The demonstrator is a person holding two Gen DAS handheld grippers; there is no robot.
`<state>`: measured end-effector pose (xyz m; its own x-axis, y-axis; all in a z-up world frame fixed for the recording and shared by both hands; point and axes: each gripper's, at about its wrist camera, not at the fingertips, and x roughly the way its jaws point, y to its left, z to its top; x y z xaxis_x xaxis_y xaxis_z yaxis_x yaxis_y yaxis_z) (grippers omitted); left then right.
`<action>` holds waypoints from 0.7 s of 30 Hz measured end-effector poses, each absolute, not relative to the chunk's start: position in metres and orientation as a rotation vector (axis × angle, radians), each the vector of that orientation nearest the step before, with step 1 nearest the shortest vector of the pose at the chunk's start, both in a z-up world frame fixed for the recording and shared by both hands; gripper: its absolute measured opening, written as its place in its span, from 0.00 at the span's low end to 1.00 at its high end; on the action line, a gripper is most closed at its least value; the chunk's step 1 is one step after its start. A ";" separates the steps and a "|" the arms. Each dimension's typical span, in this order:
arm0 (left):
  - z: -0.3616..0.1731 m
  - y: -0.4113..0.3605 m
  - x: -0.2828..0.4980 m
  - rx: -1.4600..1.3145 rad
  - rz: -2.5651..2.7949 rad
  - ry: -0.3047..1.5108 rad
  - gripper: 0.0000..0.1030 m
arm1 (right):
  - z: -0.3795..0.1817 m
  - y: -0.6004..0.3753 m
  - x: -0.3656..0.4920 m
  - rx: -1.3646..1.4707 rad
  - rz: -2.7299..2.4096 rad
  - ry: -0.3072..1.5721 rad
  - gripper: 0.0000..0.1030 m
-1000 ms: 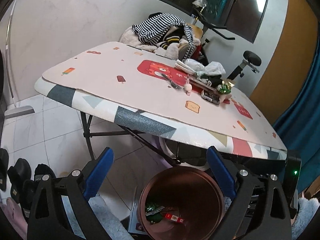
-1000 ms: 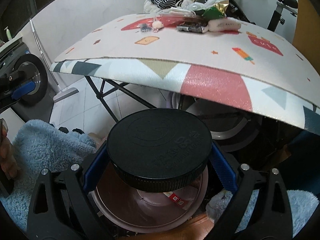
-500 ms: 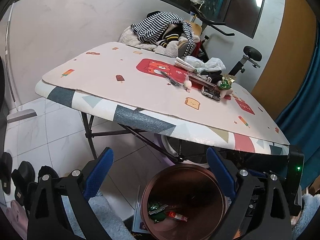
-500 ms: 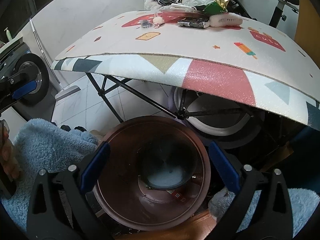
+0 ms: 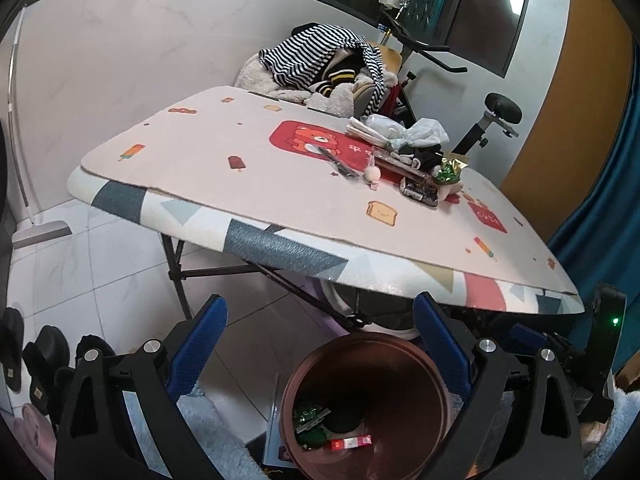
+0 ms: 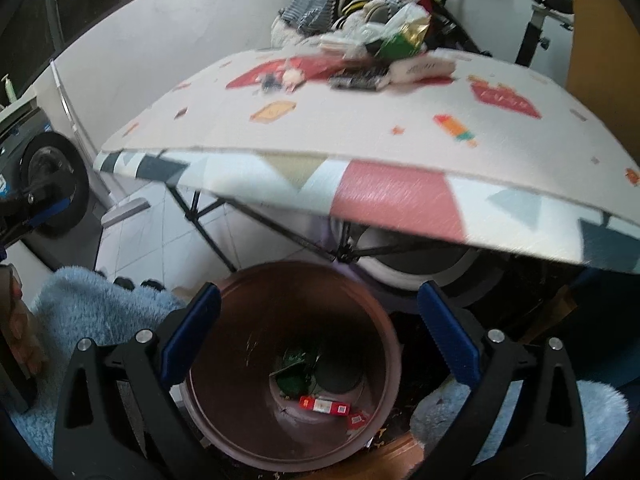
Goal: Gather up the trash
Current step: 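Open the right tool to drop the black lid into the brown bin, then grasp the gold-and-green snack bag with the right tool while the left tool grasps the wrapped black fork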
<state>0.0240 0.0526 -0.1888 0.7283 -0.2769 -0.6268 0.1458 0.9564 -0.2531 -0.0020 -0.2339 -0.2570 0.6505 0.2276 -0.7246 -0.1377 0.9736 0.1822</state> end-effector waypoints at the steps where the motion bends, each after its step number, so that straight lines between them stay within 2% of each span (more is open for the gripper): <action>1: -0.186 0.052 0.028 -0.191 -0.239 0.722 0.89 | -0.254 -0.237 0.000 0.124 0.205 0.831 0.94; 15: -0.154 0.038 0.099 -0.195 -0.280 0.714 0.89 | -0.195 -0.290 0.090 0.148 0.135 0.732 0.94; 18: -0.156 0.035 0.117 -0.192 -0.282 0.718 0.89 | -0.183 -0.296 0.119 0.159 0.149 0.711 0.83; 21: -0.160 0.032 0.137 -0.192 -0.282 0.732 0.85 | -0.173 -0.302 0.161 0.183 0.151 0.671 0.79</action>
<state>0.1373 0.0323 -0.1600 0.7083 -0.3191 -0.6296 0.1858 0.9448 -0.2698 0.1608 -0.3021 -0.1732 0.7732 0.1972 -0.6027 -0.0796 0.9731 0.2163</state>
